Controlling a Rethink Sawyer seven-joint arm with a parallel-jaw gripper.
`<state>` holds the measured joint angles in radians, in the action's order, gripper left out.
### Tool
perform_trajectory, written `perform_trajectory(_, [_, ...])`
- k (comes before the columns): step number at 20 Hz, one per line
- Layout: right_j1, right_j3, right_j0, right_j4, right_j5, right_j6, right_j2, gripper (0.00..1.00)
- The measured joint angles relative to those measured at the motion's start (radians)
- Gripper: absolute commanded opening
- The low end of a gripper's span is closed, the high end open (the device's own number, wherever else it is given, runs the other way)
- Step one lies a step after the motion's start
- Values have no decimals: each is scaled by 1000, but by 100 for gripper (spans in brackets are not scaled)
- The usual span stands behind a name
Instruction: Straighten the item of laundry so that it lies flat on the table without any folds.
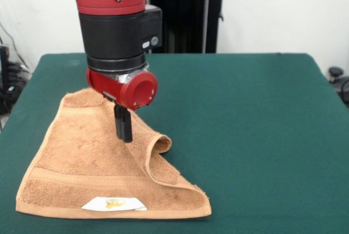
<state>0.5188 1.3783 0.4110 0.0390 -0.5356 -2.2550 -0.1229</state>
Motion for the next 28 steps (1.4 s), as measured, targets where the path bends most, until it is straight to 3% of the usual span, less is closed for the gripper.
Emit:
perform_trajectory(14, [-79,-72,18,0,-26,0,3,0])
perform_trajectory(28, [-96,-104,-133,0,-88,0,60,0])
